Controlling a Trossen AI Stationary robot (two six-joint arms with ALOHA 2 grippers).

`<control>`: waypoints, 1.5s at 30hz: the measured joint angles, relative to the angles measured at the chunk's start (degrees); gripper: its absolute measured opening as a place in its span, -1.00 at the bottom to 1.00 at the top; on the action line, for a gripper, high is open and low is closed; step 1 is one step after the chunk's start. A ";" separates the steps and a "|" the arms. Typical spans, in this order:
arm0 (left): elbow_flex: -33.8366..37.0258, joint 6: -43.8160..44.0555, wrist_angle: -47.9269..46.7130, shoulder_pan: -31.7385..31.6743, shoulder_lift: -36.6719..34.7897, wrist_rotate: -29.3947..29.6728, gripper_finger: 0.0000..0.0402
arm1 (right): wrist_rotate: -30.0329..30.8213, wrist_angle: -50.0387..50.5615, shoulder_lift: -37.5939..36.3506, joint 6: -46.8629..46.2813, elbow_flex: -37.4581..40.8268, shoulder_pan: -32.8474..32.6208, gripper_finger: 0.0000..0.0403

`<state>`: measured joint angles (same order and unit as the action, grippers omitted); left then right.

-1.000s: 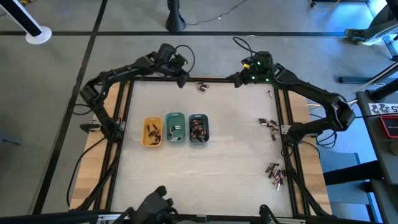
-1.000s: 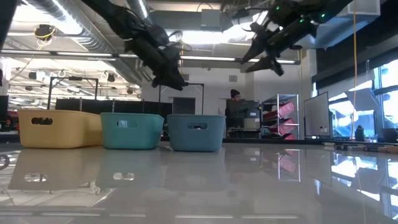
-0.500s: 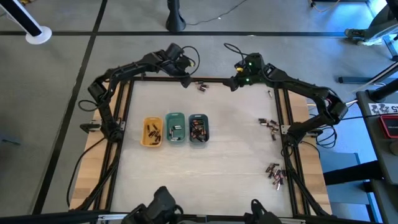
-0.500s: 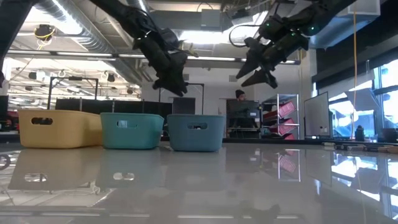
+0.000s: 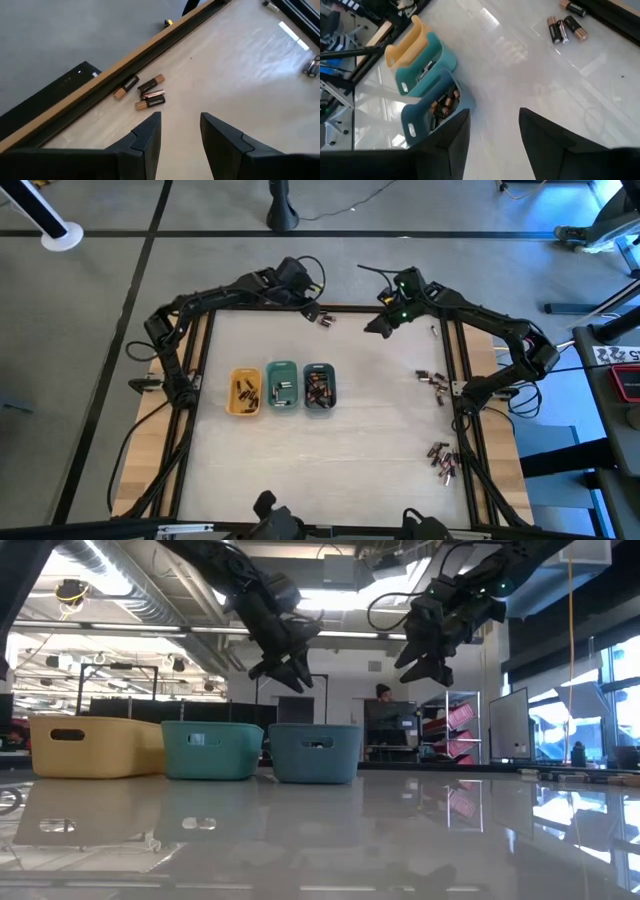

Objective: Sort batteries
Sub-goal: Put the large black battery into the blue bin

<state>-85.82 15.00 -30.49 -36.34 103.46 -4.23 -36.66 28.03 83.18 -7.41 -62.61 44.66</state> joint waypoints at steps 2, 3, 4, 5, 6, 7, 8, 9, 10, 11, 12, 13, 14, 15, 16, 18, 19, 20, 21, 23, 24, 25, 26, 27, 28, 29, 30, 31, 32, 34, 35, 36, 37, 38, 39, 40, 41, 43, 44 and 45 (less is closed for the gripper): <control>0.00 -0.36 -0.04 0.61 0.00 0.10 -0.37 | 0.02 0.12 0.00 0.47 0.00 0.00 -0.14; 0.00 -0.63 -0.19 0.84 0.00 0.09 -0.37 | 0.03 0.03 0.00 0.59 0.00 0.00 -0.14; 0.00 -1.03 -0.37 0.95 0.00 0.08 -0.37 | 0.10 -0.24 -0.02 0.57 0.00 -0.01 -0.14; 0.02 -1.65 -0.44 1.14 0.00 0.06 -0.37 | 0.42 -0.71 -0.02 0.45 0.00 -0.02 -0.14; 0.02 -2.04 -0.40 1.19 0.00 0.02 -0.37 | 0.82 -1.25 -0.02 0.35 0.00 -0.02 -0.14; 0.02 -2.75 -0.38 1.15 0.00 0.02 -0.37 | 1.22 -1.65 -0.02 0.11 0.00 -0.07 -0.14; 0.02 -3.48 -0.38 1.02 0.00 0.02 -0.37 | 1.58 -1.99 -0.02 -0.38 0.00 -0.07 -0.14; 0.02 -4.08 -0.38 0.89 0.00 0.05 -0.37 | 1.97 -2.16 -0.02 -1.17 0.00 -0.07 -0.14; 0.02 -4.87 -0.39 0.77 0.00 0.06 -0.37 | 2.65 -2.42 -0.02 -1.45 0.00 -0.07 -0.14; 0.02 -5.42 -0.49 0.74 0.00 0.09 -0.37 | 3.64 -2.81 -0.02 -1.57 0.00 -0.07 -0.14; 0.02 -6.36 -0.83 0.73 0.00 0.16 -0.37 | 4.89 -3.26 -0.02 -1.62 0.00 -0.07 -0.14; 0.02 -7.23 -1.45 0.73 0.00 0.17 -0.37 | 6.17 -3.78 -0.04 -1.85 0.00 -0.07 -0.14; 0.02 -8.45 -2.34 0.73 0.00 0.17 -0.37 | 7.47 -4.45 -0.04 -2.74 0.00 -0.07 -0.14; 0.02 -9.77 -3.59 0.77 0.00 0.13 -0.37 | 8.76 -5.25 0.04 -3.78 0.00 -0.07 -0.14; 0.02 -10.82 -5.04 0.77 0.00 0.11 -0.37 | 9.39 -6.20 0.18 -4.88 0.00 -0.07 -0.14; 0.02 -12.24 -8.16 0.82 0.00 -0.17 -0.37 | 10.40 -7.52 0.59 -7.43 0.00 0.00 -0.14; 0.02 -12.66 -9.74 0.54 0.00 -0.68 -0.37 | 10.75 -8.14 0.89 -8.10 0.00 -0.02 -0.14; 0.04 -13.12 -11.05 0.12 0.00 -1.50 -0.37 | 10.81 -8.59 1.14 -9.07 0.00 -0.02 -0.14; 0.04 -13.75 -12.21 -0.41 0.00 -2.47 -0.37 | 11.04 -8.62 1.40 -10.28 0.00 -0.02 -0.14; 0.07 -15.64 -12.96 -1.98 0.00 -4.15 -0.37 | 11.14 -8.55 1.95 -12.43 0.00 -0.02 -0.14; 0.07 -16.84 -12.60 -2.85 0.00 -4.75 -0.37 | 11.15 -8.17 2.21 -13.45 0.00 -0.03 -0.14; 0.06 -18.02 -11.82 -3.76 0.10 -5.18 -0.37 | 11.14 -7.70 2.41 -13.82 0.00 -0.07 -0.14; -0.03 -19.06 -10.70 -4.73 0.53 -5.72 -0.37 | 11.08 -7.40 2.62 -14.13 0.00 -0.07 -0.14; -0.50 -20.15 -10.04 -5.85 1.28 -7.09 -0.37 | 11.03 -7.18 2.79 -14.57 0.00 -0.07 -0.14; -1.06 -21.15 -9.60 -6.87 2.44 -8.84 -0.37 | 10.93 -6.78 2.97 -15.03 0.00 -0.07 -0.14; -1.81 -21.69 -9.34 -7.66 3.98 -10.61 -0.37 | 10.95 -6.38 3.14 -15.30 0.00 -0.07 -0.14; -2.86 -22.31 -9.33 -8.46 5.86 -12.51 -0.37 | 11.08 -6.40 3.31 -15.63 0.00 -0.07 -0.14; -4.21 -23.26 -9.55 -9.01 8.02 -14.24 -0.37 | 11.13 -6.39 3.34 -16.17 0.00 -0.07 -0.14; -5.82 -24.59 -10.09 -9.36 10.17 -15.54 -0.37 | 11.14 -6.39 3.34 -16.52 0.00 -0.07 -0.14; -10.17 -29.02 -12.34 -9.28 14.71 -15.92 -0.37 | 11.11 -6.52 3.32 -16.69 0.00 -0.07 -0.14; -12.82 -31.78 -13.85 -9.00 16.86 -15.48 -0.37 | 11.07 -6.39 3.32 -16.76 0.00 -0.07 -0.14; -15.78 -34.26 -15.56 -8.71 19.07 -14.58 -0.37 | 10.59 -6.35 3.32 -16.83 0.00 -0.07 -0.14; -18.90 -36.80 -17.76 -8.47 21.15 -13.57 -0.37 | 10.07 -6.35 3.32 -17.08 0.00 -0.07 -0.14; -21.98 -39.44 -19.78 -8.25 23.13 -13.36 -0.37 | 9.90 -6.30 3.32 -17.62 0.00 -0.07 -0.14; -24.94 -42.35 -21.67 -8.09 25.05 -13.28 -0.37 | 9.81 -5.97 3.32 -17.74 0.00 -0.07 -0.14; -27.60 -45.58 -23.50 -8.09 26.79 -13.22 -0.37 | 9.77 -5.56 3.32 -17.84 0.00 -0.07 -0.14; -29.66 -48.32 -24.63 -8.18 28.26 -13.15 -0.37 | 9.70 -5.22 3.32 -17.86 0.00 -0.07 -0.14; -31.90 -51.17 -25.51 -8.57 30.30 -12.95 -0.37 | 9.66 -4.68 3.32 -17.84 0.00 -0.07 -0.14; -32.20 -53.25 -25.41 -8.66 30.80 -12.87 -0.37 | 9.66 -4.10 3.32 -17.84 0.00 -0.07 -0.14; -32.26 -55.99 -25.47 -8.76 31.09 -12.84 -0.37 | 9.58 -3.46 3.32 -17.84 0.00 -0.07 -0.14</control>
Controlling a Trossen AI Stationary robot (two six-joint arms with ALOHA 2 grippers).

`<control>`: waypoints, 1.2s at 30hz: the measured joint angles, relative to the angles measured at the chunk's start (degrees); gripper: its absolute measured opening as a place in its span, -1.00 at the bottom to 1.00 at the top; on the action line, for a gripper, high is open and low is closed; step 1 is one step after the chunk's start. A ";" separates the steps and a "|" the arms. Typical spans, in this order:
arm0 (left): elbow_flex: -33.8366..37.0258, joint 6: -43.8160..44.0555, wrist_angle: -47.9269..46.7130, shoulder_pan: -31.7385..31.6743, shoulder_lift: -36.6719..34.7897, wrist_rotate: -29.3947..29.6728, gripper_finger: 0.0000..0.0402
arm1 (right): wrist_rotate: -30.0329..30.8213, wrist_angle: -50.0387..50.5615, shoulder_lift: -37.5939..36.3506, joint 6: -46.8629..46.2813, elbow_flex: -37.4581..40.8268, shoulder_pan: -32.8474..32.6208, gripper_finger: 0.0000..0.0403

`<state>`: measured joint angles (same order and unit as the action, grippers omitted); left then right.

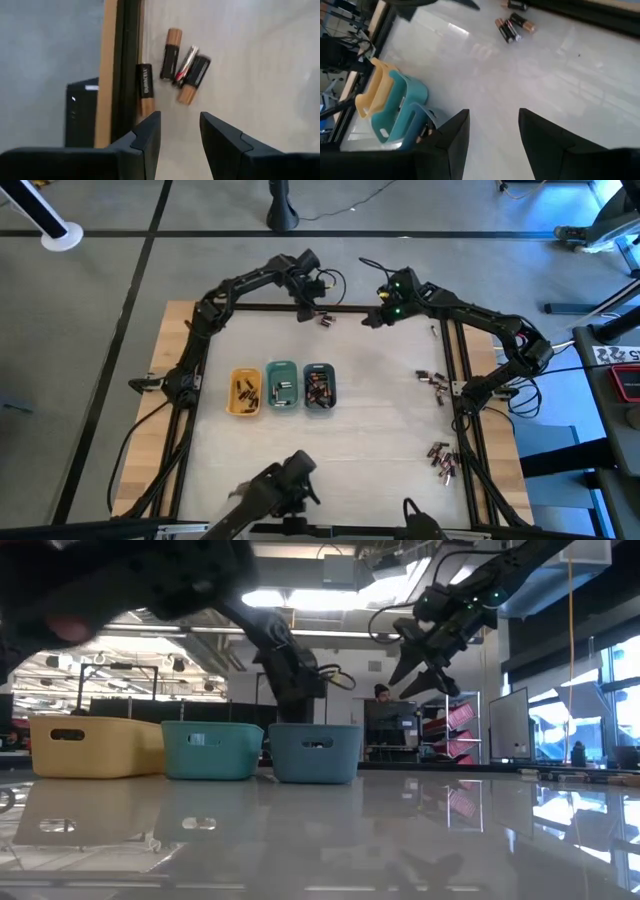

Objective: Sort batteries
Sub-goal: Put the large black battery into the blue bin

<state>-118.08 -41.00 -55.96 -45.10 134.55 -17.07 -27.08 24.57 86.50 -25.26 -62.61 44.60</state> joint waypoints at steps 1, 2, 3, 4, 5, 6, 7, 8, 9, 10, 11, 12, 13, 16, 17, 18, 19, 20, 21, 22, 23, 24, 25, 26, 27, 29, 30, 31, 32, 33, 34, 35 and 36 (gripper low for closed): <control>0.00 -2.40 0.02 -0.01 0.03 0.03 -0.38 | -0.29 0.43 0.00 0.03 0.00 0.00 -0.14; 0.00 -3.86 0.29 -0.02 0.03 0.07 -0.39 | -0.63 0.80 0.00 0.17 0.00 0.00 -0.14; 0.18 -4.67 1.31 -0.01 0.03 0.00 -0.41 | -0.90 1.22 0.00 0.50 0.00 0.00 -0.14; 0.35 -5.08 2.52 0.06 0.03 -0.17 -0.43 | -0.94 1.62 0.00 1.11 0.00 0.00 -0.14; 0.43 -5.67 3.04 0.29 0.03 -0.23 -0.45 | -0.95 1.89 0.00 1.51 0.00 0.00 -0.14; 0.46 -6.30 3.08 0.53 0.03 -0.23 -0.48 | -0.93 2.03 0.00 1.74 0.00 0.00 -0.14; 0.48 -7.06 3.19 0.79 0.03 -0.25 -0.50 | -0.93 2.07 0.00 1.86 0.00 0.00 -0.14; 0.48 -7.44 3.53 1.11 0.03 -0.26 -0.52 | -0.92 2.07 0.00 2.00 0.00 0.05 -0.14; 0.48 -7.45 3.86 1.43 0.03 -0.31 -0.54 | -0.93 2.09 0.00 2.38 0.00 0.05 -0.14; 0.48 -7.45 4.12 1.75 0.03 -0.32 -0.55 | -0.93 2.11 0.00 2.79 0.00 0.04 -0.14; 0.48 -7.45 4.46 2.08 0.03 -0.32 -0.56 | -0.95 2.11 0.00 3.01 0.00 0.04 -0.14; 0.48 -7.45 4.80 2.39 0.03 -0.32 -0.56 | -0.95 2.11 0.00 3.16 0.00 0.04 -0.14; 0.48 -7.43 5.06 2.65 0.03 -0.33 -0.55 | -0.95 2.13 0.00 3.23 0.00 0.04 -0.14; 0.48 -7.01 5.83 3.25 0.16 -0.29 -0.49 | -0.95 2.27 -0.02 3.53 0.00 0.04 -0.14; 0.48 -7.01 5.80 3.26 0.27 -0.23 -0.47 | -0.95 2.50 -0.02 3.65 0.00 0.04 -0.14; 0.51 -7.04 5.63 3.26 0.34 0.19 -0.44 | -0.98 2.89 -0.02 3.82 0.00 0.04 -0.14; 0.52 -7.04 5.57 3.26 0.36 0.51 -0.41 | -1.00 3.30 -0.02 4.10 0.00 0.04 -0.14; 0.57 -7.48 5.60 3.21 0.36 0.64 -0.38 | -0.98 3.78 -0.02 4.41 0.00 0.04 -0.14; 0.89 -8.09 5.84 3.21 0.36 0.69 -0.36 | -1.03 4.35 -0.02 4.55 0.00 0.04 -0.14; 1.31 -9.03 5.83 3.18 0.34 0.69 -0.34 | -1.19 5.04 -0.02 4.67 0.00 0.04 -0.14; 1.70 -9.49 5.54 3.12 0.35 0.74 -0.32 | -1.50 5.69 -0.02 4.79 0.00 0.04 -0.14; 2.42 -9.84 5.57 3.00 0.36 0.77 -0.30 | -1.64 6.31 -0.02 5.01 0.00 0.04 -0.14; 3.23 -10.06 5.96 2.87 0.36 0.76 -0.29 | -1.92 6.85 -0.02 5.32 0.00 0.04 -0.14; 4.05 -10.37 6.52 2.74 0.36 0.77 -0.27 | -2.03 7.39 -0.02 5.65 0.00 0.04 -0.14; 4.98 -10.89 7.00 2.71 0.36 0.79 -0.27 | -2.05 7.80 -0.02 5.86 0.00 0.04 -0.14; 6.68 -12.14 8.30 2.73 0.39 2.22 -0.26 | -2.07 8.61 -0.02 6.14 0.00 0.04 -0.14; 7.22 -12.43 9.04 2.73 0.47 3.49 -0.26 | -2.07 8.89 -0.02 6.25 0.00 0.04 -0.14; 7.61 -12.55 9.94 2.79 0.49 4.26 -0.26 | -2.08 8.94 -0.02 6.30 0.00 0.04 -0.14; 7.88 -12.88 10.80 2.84 0.49 4.44 -0.26 | -2.07 8.93 -0.02 6.44 0.00 0.04 -0.14; 7.98 -13.11 11.19 2.97 0.47 4.42 -0.26 | -2.07 8.91 -0.04 6.59 0.00 0.04 -0.14; 8.08 -13.17 11.50 3.11 0.47 4.46 -0.26 | -2.08 8.91 -0.04 6.83 0.00 0.04 -0.14; 8.12 -13.20 11.79 3.26 0.47 4.44 -0.26 | -2.07 8.92 -0.04 7.14 0.00 0.04 -0.14; 8.15 -13.41 11.91 3.48 0.47 4.47 -0.26 | -2.07 8.98 -0.04 7.40 0.00 0.04 -0.14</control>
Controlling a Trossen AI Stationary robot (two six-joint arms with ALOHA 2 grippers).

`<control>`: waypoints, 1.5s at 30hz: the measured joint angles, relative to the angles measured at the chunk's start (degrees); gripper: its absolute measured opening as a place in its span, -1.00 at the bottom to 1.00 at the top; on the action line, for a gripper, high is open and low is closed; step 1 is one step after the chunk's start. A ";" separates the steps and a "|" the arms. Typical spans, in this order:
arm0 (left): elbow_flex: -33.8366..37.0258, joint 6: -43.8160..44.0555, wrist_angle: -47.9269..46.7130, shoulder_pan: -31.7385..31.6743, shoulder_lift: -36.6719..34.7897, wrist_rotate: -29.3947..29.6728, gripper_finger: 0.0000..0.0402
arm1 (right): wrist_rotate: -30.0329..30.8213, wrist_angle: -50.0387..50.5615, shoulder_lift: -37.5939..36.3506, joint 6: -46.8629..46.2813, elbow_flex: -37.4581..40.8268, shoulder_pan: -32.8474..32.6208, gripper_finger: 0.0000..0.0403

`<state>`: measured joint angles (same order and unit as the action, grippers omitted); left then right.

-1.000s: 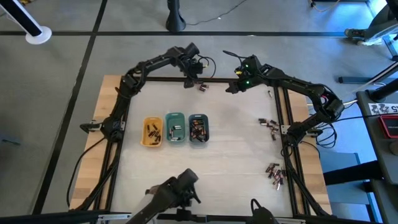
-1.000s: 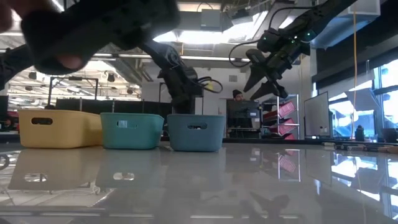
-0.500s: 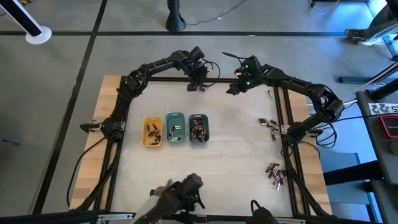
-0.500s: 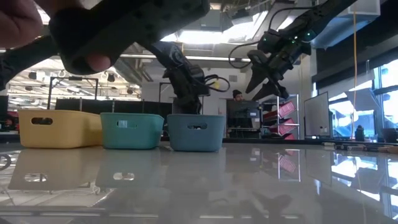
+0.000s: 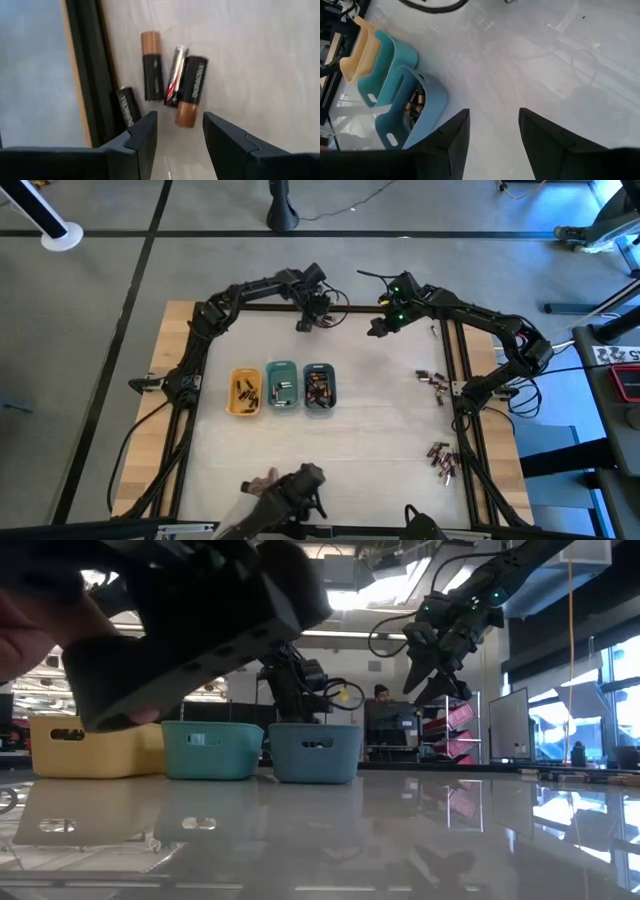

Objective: Sort batteries
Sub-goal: Put the large black battery into the blue bin

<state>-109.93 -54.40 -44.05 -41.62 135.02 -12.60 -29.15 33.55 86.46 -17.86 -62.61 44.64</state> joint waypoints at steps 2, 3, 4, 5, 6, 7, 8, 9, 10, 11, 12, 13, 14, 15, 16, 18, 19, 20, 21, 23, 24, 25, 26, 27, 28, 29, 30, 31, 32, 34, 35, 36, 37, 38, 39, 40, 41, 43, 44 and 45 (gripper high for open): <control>0.00 -0.91 0.00 0.39 0.00 -0.03 -0.26 | 0.00 0.01 0.00 0.17 0.00 0.00 -0.14; 0.00 -1.31 0.02 0.45 0.00 -0.03 -0.26 | -0.02 0.01 0.00 0.16 0.00 0.00 -0.14; 0.00 -1.49 -0.01 0.66 0.00 -0.03 -0.26 | 0.00 0.03 0.00 0.19 0.00 0.00 -0.14; 0.00 -1.66 -0.07 0.80 0.00 0.00 -0.26 | -0.02 0.01 0.00 0.21 0.00 0.00 -0.14; 0.00 -1.86 -0.06 0.86 0.09 0.00 -0.26 | -0.04 0.01 0.00 0.33 0.00 0.00 -0.14; -0.03 -2.02 0.11 1.01 0.32 0.24 -0.26 | -0.30 0.03 0.00 0.36 0.00 0.00 -0.14; -0.05 -2.07 0.22 1.08 0.53 0.91 -0.26 | -0.52 0.02 0.00 0.36 0.00 0.00 -0.14; -0.15 -2.08 0.11 1.13 1.00 2.12 -0.26 | -0.67 0.01 0.00 0.38 0.00 0.00 -0.14; -0.17 -1.87 -0.10 1.13 1.47 2.43 -0.27 | -0.97 0.01 0.00 0.38 0.00 0.00 -0.14; -0.22 -1.64 -0.11 1.13 1.82 2.84 -0.29 | -1.14 0.03 0.00 0.38 0.00 0.00 -0.14; -0.37 -1.31 -0.26 1.13 2.17 2.67 -0.31 | -1.53 0.03 0.00 0.38 0.00 0.00 -0.14; -0.37 -0.79 -0.43 1.13 2.44 2.68 -0.34 | -1.63 0.04 -0.01 0.38 0.00 0.00 -0.14; -0.39 -0.41 -0.62 1.15 2.79 2.71 -0.37 | -2.04 0.11 -0.02 0.38 0.00 0.00 -0.14; -0.36 -0.05 -0.80 1.23 2.91 2.80 -0.40 | -2.16 0.28 -0.02 0.38 0.00 0.00 -0.14; -0.35 0.18 -0.94 1.28 2.93 2.91 -0.44 | -2.60 0.68 -0.02 0.38 0.00 0.00 -0.14; -0.31 0.23 -1.18 1.42 2.97 3.25 -0.53 | -3.07 1.64 -0.02 0.38 0.00 0.00 -0.14; -0.30 0.25 -1.35 1.42 2.99 3.44 -0.58 | -3.06 2.05 -0.02 0.38 0.00 0.00 -0.14; -0.28 0.30 -1.53 1.44 3.00 3.66 -0.64 | -3.06 2.51 -0.02 0.38 0.00 0.00 -0.14; -0.27 0.63 -1.71 1.45 3.04 3.97 -0.70 | -3.04 2.92 -0.02 0.38 0.00 0.00 -0.14; -0.26 1.67 -2.04 1.44 3.04 4.10 -0.81 | -3.06 3.61 -0.02 0.38 0.00 0.00 -0.14; -0.26 1.90 -2.33 1.44 3.04 4.13 -0.82 | -3.05 3.72 -0.02 0.38 0.00 -0.01 -0.14; -0.26 1.94 -2.48 1.48 3.02 4.18 -0.82 | -3.05 3.71 -0.02 0.38 0.00 -0.04 -0.14; -0.26 1.77 -2.72 1.54 2.91 4.31 -0.82 | -3.06 3.71 -0.02 0.38 0.00 -0.04 -0.14; -0.25 1.69 -2.85 1.58 2.81 4.49 -0.82 | -3.13 3.68 -0.02 0.38 0.00 -0.07 -0.14; -0.21 1.77 -2.89 1.66 2.55 4.52 -0.82 | -3.39 3.66 -0.02 0.38 0.00 -0.06 -0.14; -0.16 2.09 -2.94 1.69 2.03 4.58 -0.82 | -3.50 3.66 -0.02 0.38 0.00 -0.04 -0.14; -0.13 2.68 -2.91 1.81 1.74 4.61 -0.82 | -3.63 3.64 -0.02 0.38 0.00 -0.06 -0.14; -0.08 2.82 -2.82 1.94 1.26 4.67 -0.82 | -3.86 3.66 -0.05 0.38 0.00 -0.04 -0.14; 0.02 3.01 -3.01 1.99 0.84 4.74 -0.82 | -3.97 3.64 -0.07 0.38 0.00 -0.04 -0.14; 0.21 3.23 -3.94 2.26 -0.30 5.03 -0.82 | -4.07 3.58 -0.13 0.38 0.00 -0.07 -0.14; 0.38 3.46 -5.55 2.27 -1.17 5.14 -0.82 | -4.07 3.53 -0.13 0.38 0.00 -0.04 -0.14; 0.44 3.50 -6.40 2.37 -2.08 5.06 -0.82 | -4.07 3.54 -0.13 0.40 0.00 -0.04 -0.14; 0.28 3.66 -6.76 2.62 -3.13 5.00 -0.82 | -4.07 3.51 -0.13 0.54 0.00 -0.04 -0.14; 0.14 4.20 -8.26 2.70 -4.27 4.92 -0.82 | -4.04 3.43 -0.13 0.72 0.00 -0.04 -0.14; 0.07 4.79 -10.50 2.88 -5.27 4.70 -0.82 | -4.02 3.40 -0.13 0.99 0.00 -0.04 -0.14; 0.07 5.81 -12.66 3.08 -6.15 4.52 -0.82 | -3.99 3.33 -0.13 1.36 0.00 -0.04 -0.14; 0.07 6.81 -14.43 3.38 -6.70 4.35 -0.82 | -3.99 3.07 -0.13 1.61 0.00 -0.04 -0.14; 0.11 8.68 -18.42 4.12 -7.67 3.33 -0.82 | -3.95 2.20 -0.13 1.88 0.00 -0.04 -0.14; 0.15 9.41 -20.67 4.61 -8.23 2.35 -0.82 | -3.93 1.56 -0.13 1.93 0.00 -0.01 -0.14; 0.15 10.49 -22.04 5.01 -8.99 1.09 -0.82 | -3.93 0.69 -0.13 2.03 0.00 0.00 -0.14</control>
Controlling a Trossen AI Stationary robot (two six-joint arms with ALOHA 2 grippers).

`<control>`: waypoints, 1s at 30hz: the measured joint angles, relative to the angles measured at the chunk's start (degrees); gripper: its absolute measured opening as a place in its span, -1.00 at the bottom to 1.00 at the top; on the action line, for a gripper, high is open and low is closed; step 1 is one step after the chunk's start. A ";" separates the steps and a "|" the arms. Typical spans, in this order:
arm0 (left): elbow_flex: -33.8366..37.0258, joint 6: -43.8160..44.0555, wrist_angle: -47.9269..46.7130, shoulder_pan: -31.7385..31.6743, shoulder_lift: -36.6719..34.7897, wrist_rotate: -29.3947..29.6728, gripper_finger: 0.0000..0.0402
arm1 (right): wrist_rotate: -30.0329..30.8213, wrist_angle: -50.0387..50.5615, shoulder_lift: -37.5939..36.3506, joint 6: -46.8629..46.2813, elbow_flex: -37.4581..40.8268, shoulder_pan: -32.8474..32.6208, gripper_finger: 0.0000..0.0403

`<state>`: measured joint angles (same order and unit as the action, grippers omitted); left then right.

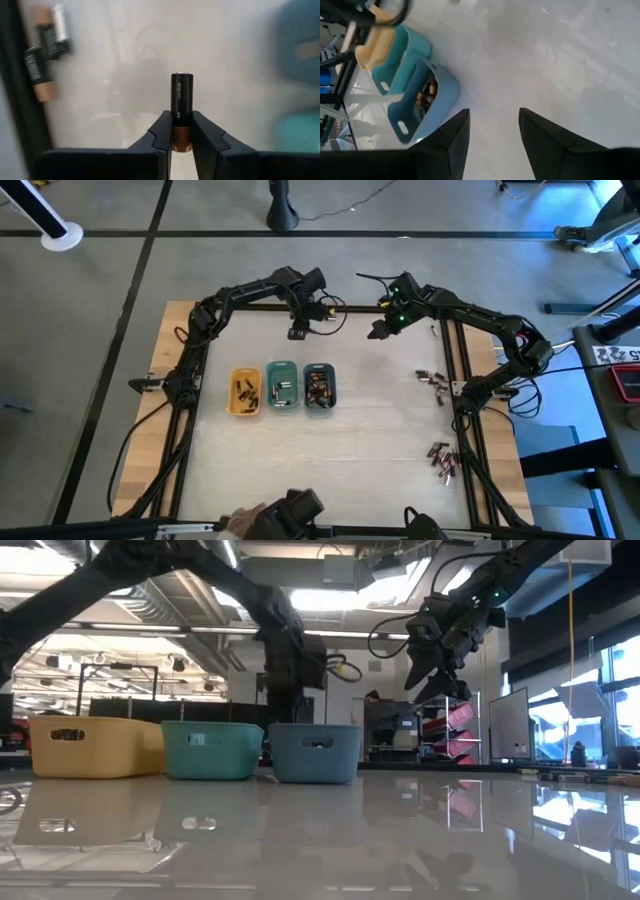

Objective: Sort batteries
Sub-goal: Put the large black battery into the blue bin

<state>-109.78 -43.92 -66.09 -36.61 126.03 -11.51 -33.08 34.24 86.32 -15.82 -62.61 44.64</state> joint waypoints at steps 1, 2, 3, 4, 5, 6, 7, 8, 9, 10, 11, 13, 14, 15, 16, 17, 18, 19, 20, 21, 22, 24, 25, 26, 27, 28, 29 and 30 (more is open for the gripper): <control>-0.03 0.71 -1.34 0.51 -0.81 -1.49 -0.82 | 0.02 -0.88 0.00 0.05 0.00 0.00 -0.14; -0.09 1.58 -2.93 1.00 -1.58 -2.97 -0.82 | 0.02 -1.65 0.00 0.06 0.00 0.00 -0.14; -0.09 2.40 -4.16 1.52 -2.19 -4.18 -0.82 | 0.02 -2.30 0.00 0.14 0.00 0.00 -0.14; -0.11 3.15 -4.90 2.23 -2.55 -5.05 -0.82 | 0.04 -2.83 0.00 0.41 0.00 0.00 -0.14; -0.11 3.95 -5.43 2.88 -2.95 -5.65 -0.82 | 0.02 -3.31 0.00 0.97 0.00 0.00 -0.14; -0.11 4.81 -6.15 3.72 -3.11 -5.90 -0.81 | 0.02 -3.56 0.00 1.39 0.00 0.00 -0.14; -0.07 6.17 -6.33 4.58 -3.55 -6.06 -0.81 | 0.02 -3.67 0.00 1.85 0.00 0.00 -0.14; -0.07 7.54 -6.33 5.57 -4.04 -6.26 -0.81 | -0.02 -3.69 0.00 2.56 0.00 0.00 -0.14; -0.14 8.50 -6.65 6.63 -4.39 -6.47 -0.82 | -0.03 -3.65 0.00 3.08 0.00 0.00 -0.14; -0.20 9.33 -7.02 7.79 -4.60 -6.58 -0.82 | -0.05 -3.61 0.00 3.87 0.00 0.00 -0.14; -0.22 10.37 -7.32 9.00 -4.64 -6.66 -0.82 | -0.07 -3.47 0.00 4.50 0.00 0.00 -0.14; -0.15 11.55 -7.55 11.42 -4.33 -6.62 -0.82 | -0.11 -2.79 0.00 5.91 0.00 0.00 -0.14; -0.11 11.89 -7.50 12.66 -4.28 -6.58 -0.81 | -0.09 -2.46 0.00 6.60 0.00 0.00 -0.14; -0.08 12.29 -7.08 13.80 -4.28 -6.55 -0.80 | -0.11 -2.21 0.00 7.22 0.00 0.00 -0.14; 0.06 13.02 -6.00 14.90 -4.33 -6.59 -0.79 | -0.19 -1.92 0.00 7.81 0.00 0.00 -0.14; 0.39 13.96 -4.55 15.83 -4.43 -6.61 -0.79 | -0.52 -1.61 0.00 8.61 0.00 0.00 -0.14; 0.89 15.28 -3.43 16.64 -4.43 -6.64 -0.79 | -0.89 -1.19 0.00 9.22 0.00 0.00 -0.14; 1.73 16.46 -2.57 17.28 -4.43 -6.74 -0.79 | -1.04 -0.95 0.00 10.01 0.00 0.00 -0.14; 3.00 17.34 -1.49 17.78 -4.43 -6.84 -0.79 | -1.05 -0.83 0.00 10.60 0.00 0.00 -0.14; 4.35 18.43 -0.12 18.04 -4.43 -7.47 -0.79 | -1.04 -0.56 0.00 11.24 0.00 0.00 -0.14; 5.86 19.96 1.50 18.16 -4.43 -8.48 -0.80 | -1.04 -0.14 0.00 11.81 0.00 0.00 -0.14; 8.63 22.66 4.52 18.24 -4.41 -9.93 -0.81 | -1.03 0.56 0.00 13.11 0.00 0.00 -0.14; 9.88 23.64 5.74 18.24 -4.41 -10.00 -0.81 | -1.03 1.08 0.00 13.64 0.00 0.00 -0.14; 11.00 24.43 7.23 18.24 -4.41 -9.81 -0.80 | -1.06 1.47 0.00 14.36 0.00 0.00 -0.14; 11.94 25.51 8.63 18.23 -4.41 -9.49 -0.79 | -1.04 1.76 0.00 14.77 0.00 0.00 -0.14; 12.71 26.11 9.84 18.15 -4.39 -9.20 -0.78 | -1.05 2.00 0.00 14.90 0.00 0.00 -0.14; 13.32 26.80 10.59 18.15 -4.37 -9.15 -0.78 | -1.05 2.18 0.00 14.95 0.00 0.00 -0.14; 13.94 27.04 11.58 18.13 -4.37 -9.04 -0.77 | -1.05 2.30 0.00 14.98 0.00 0.00 -0.14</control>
<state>-95.84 -16.88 -54.52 -18.48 121.67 -20.55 -34.13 36.53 86.32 -0.84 -62.61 44.64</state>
